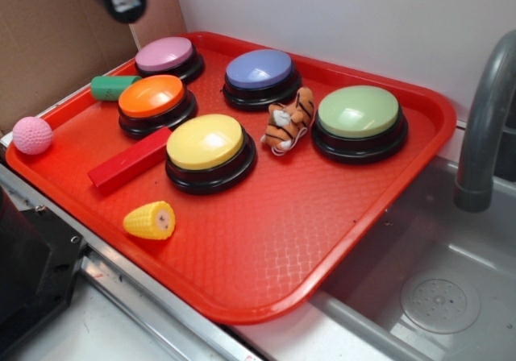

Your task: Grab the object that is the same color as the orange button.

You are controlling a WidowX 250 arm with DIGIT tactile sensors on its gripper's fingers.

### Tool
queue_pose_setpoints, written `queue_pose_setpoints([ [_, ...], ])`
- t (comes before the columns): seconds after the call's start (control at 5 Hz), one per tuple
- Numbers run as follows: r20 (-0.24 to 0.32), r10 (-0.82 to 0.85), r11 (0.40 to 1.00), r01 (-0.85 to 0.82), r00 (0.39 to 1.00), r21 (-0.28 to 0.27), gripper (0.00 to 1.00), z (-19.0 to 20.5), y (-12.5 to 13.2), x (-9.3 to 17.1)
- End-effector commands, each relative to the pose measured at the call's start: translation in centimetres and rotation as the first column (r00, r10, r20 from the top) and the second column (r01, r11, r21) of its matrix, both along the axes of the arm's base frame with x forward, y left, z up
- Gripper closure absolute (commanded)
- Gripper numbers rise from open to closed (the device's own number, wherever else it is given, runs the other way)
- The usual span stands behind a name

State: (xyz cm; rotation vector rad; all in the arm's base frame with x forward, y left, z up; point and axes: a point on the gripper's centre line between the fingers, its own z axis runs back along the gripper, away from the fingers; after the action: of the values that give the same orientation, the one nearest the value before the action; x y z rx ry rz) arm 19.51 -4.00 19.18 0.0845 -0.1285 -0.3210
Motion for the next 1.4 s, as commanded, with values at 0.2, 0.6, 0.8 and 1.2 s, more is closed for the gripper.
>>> queue_pose_setpoints([
  [0.2,0.245,-0.268,0.961,0.278,0.932,-0.007,0.0,-6.2,-3.2,7.2],
  [0.6,0.247,-0.283,0.955,0.297,0.927,-0.021,0.0,-10.1,-4.0,9.0],
  [0.8,0.261,-0.352,0.926,0.375,0.899,-0.045,0.0,-11.5,-4.4,9.7],
  [1.2,0.231,-0.41,0.908,0.42,0.882,0.007,0.0,-13.4,-4.7,10.1],
])
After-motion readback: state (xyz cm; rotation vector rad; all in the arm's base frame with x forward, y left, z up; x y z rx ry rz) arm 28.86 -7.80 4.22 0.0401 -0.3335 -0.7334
